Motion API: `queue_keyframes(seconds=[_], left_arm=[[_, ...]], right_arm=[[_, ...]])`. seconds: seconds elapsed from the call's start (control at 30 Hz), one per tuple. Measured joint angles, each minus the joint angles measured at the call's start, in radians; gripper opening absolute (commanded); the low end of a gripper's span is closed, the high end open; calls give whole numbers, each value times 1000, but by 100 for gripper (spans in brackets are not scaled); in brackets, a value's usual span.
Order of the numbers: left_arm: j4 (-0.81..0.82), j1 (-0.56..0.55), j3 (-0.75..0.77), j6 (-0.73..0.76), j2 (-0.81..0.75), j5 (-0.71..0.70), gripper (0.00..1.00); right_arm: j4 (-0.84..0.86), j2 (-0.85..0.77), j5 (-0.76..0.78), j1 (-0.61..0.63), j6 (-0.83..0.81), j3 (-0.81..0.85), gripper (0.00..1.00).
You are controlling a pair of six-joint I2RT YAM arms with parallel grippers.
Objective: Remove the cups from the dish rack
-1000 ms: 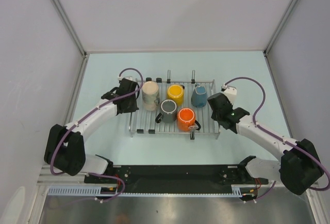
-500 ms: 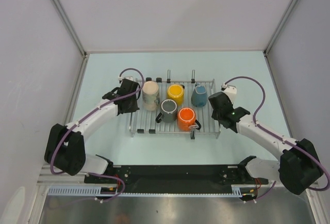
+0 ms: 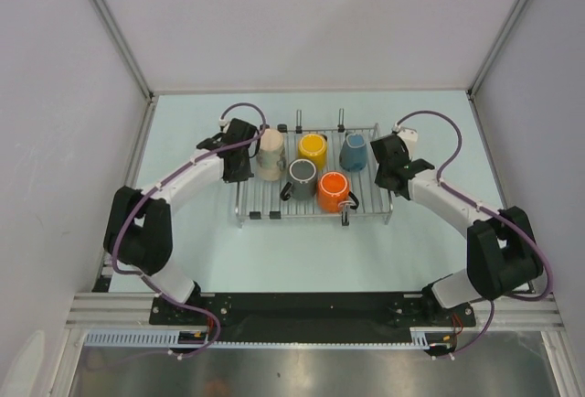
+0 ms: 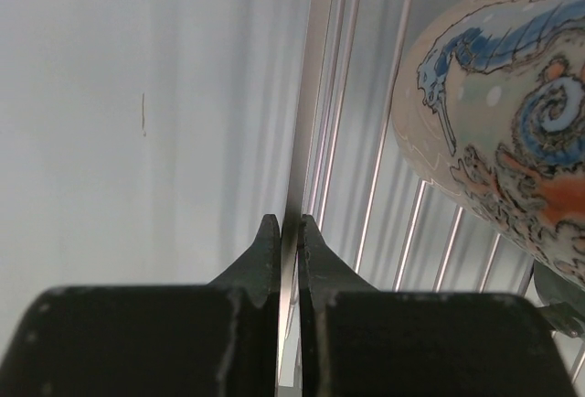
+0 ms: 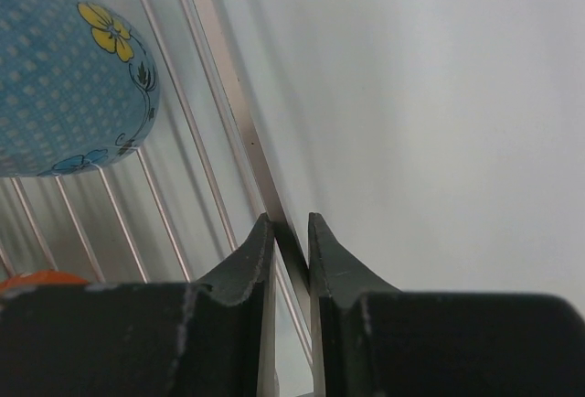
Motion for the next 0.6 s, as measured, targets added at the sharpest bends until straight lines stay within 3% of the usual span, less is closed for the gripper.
queue_keyframes(seconds=[0.6], left_arm=[[-39,101,396,58,329,30,0]], right_arm=[[63,295,-105,-127,-29,290,0]])
